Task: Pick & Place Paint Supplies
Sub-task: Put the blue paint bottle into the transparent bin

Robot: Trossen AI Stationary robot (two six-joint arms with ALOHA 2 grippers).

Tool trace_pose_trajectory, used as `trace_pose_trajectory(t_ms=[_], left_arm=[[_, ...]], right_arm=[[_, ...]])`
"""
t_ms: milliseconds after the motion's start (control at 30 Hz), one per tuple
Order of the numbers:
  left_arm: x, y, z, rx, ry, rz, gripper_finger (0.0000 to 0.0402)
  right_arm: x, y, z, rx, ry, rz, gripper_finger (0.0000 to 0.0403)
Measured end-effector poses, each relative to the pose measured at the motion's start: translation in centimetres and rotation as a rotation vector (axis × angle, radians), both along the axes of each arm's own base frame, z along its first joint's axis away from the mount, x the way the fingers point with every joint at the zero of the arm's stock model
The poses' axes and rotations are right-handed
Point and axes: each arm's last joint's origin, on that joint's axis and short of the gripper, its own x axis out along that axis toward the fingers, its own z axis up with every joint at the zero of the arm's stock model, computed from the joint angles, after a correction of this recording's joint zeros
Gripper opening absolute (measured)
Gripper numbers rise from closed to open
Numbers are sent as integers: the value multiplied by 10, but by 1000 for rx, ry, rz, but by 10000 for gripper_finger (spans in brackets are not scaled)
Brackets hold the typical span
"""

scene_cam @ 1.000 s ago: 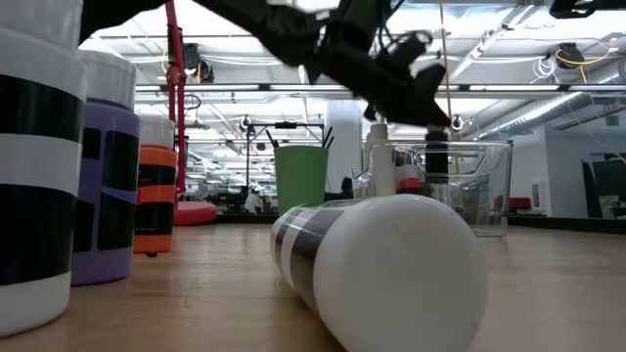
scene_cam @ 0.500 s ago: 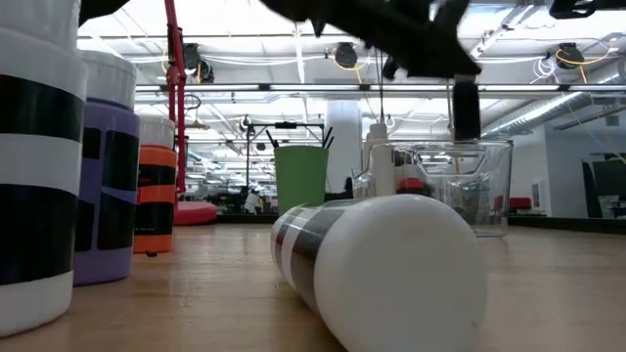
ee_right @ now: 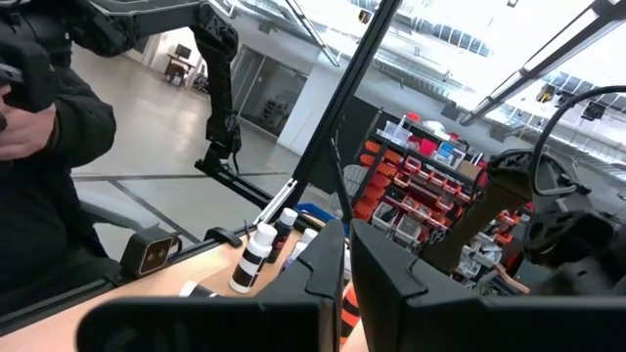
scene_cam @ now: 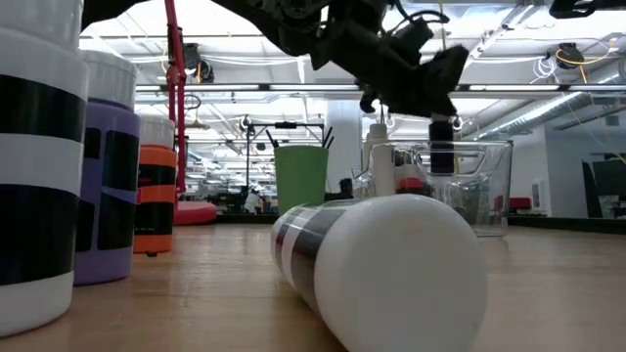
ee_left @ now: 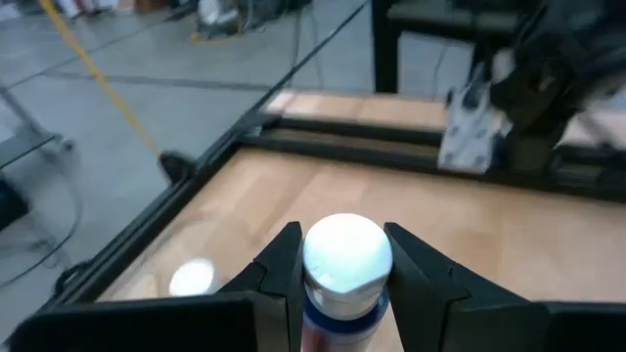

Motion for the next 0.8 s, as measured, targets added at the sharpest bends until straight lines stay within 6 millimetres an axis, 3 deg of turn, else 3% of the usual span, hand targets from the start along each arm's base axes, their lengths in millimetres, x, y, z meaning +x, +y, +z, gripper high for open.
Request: trace_pose_trajectory(t_ms=[67,200,400,700,800], left_arm=[[0,4,1,-11,-8,-24,99],[6,10,-21,1,25,-28,99],[12,18,-35,2,-11,-25,99],[11,26,-40,-16,20,-8,99],[11,25,-40,-17,23,-9,126]], right_arm=[[0,0,0,0,0,0,16],[0,0,0,0,0,0,16],[0,0,0,-2,2,-1,16],[0,0,0,-2,2,-1,16],[0,0,0,-2,2,-1,16]])
